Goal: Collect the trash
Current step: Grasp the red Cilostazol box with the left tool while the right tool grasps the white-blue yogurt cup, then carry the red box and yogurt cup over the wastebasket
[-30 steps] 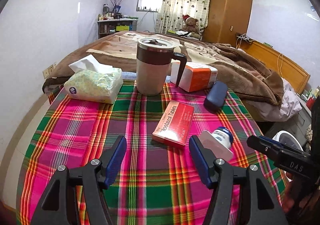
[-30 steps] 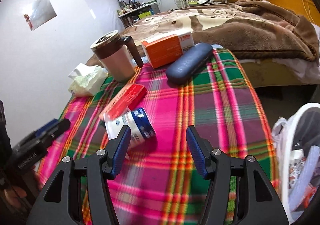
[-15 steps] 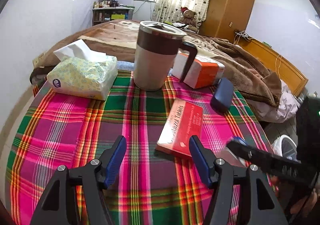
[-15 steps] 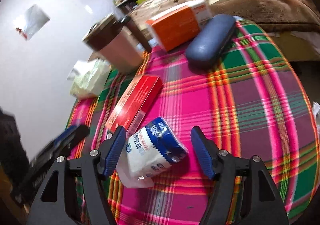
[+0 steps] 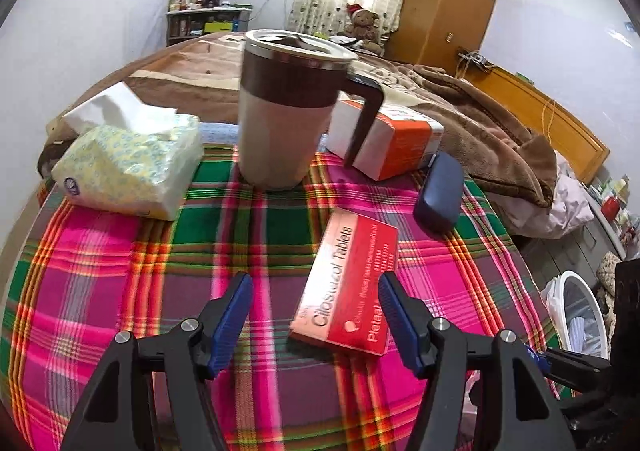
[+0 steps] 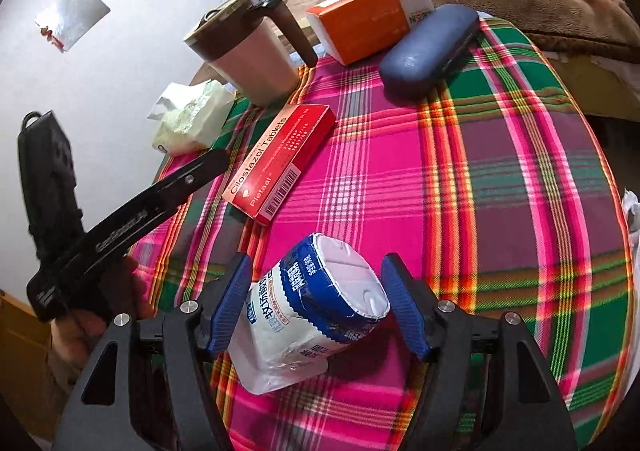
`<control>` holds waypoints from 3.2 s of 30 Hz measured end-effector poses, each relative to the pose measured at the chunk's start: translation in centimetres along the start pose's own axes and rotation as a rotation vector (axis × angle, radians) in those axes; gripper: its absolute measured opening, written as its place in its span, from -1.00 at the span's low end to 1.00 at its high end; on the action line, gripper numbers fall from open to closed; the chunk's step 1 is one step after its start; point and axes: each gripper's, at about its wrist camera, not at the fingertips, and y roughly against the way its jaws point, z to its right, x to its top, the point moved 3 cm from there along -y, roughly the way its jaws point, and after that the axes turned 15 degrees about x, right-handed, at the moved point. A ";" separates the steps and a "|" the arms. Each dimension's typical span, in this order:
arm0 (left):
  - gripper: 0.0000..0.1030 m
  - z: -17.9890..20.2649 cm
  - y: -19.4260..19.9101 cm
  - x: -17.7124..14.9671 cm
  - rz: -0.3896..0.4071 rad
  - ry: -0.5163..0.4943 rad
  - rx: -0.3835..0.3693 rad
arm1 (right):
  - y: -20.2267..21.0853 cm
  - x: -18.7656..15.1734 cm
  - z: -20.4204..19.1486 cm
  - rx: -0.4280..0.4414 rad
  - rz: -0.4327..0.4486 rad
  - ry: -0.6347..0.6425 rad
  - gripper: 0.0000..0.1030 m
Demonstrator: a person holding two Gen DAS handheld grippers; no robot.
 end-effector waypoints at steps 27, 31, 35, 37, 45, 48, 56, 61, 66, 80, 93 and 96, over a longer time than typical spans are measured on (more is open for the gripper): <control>0.36 6.2 -6.2 0.5 -0.080 -0.176 0.089 | 4.4 1.3 1.7 -0.276 0.146 0.211 0.19; 0.36 6.6 -6.3 0.5 -0.072 -0.179 0.117 | 4.8 1.3 1.8 -0.314 0.173 0.242 0.19; 0.33 6.8 -6.2 0.4 -0.072 -0.173 0.129 | 5.1 1.3 1.9 -0.328 0.191 0.254 0.19; 0.30 7.1 -5.9 0.2 -0.069 -0.178 0.136 | 5.2 1.2 1.9 -0.321 0.195 0.256 0.19; 0.29 7.7 -3.1 -0.3 -0.032 -0.158 0.131 | 6.6 1.0 1.9 -0.325 0.230 0.264 0.19; 0.29 7.6 -1.6 -0.6 -0.014 -0.152 0.120 | 7.2 0.8 1.8 -0.320 0.240 0.262 0.19; 0.29 8.6 3.1 -1.6 0.031 -0.148 0.098 | 9.7 0.0 1.0 -0.315 0.280 0.273 0.19; 0.29 9.5 6.1 -2.2 0.066 -0.145 0.083 | 11.5 -0.6 0.7 -0.317 0.308 0.279 0.19; 0.29 10.8 8.9 -3.0 0.097 -0.150 0.064 | 13.8 -1.3 0.6 -0.325 0.341 0.280 0.19; 0.29 16.6 15.2 -6.0 0.176 -0.194 -0.027 | 20.1 -3.2 2.2 -0.377 0.432 0.265 0.20; 0.29 24.2 17.5 -8.2 0.187 -0.254 -0.136 | 25.3 -4.2 6.6 -0.456 0.487 0.198 0.20; 0.29 25.8 17.6 -8.7 0.184 -0.263 -0.157 | 26.1 -4.4 7.5 -0.469 0.490 0.187 0.20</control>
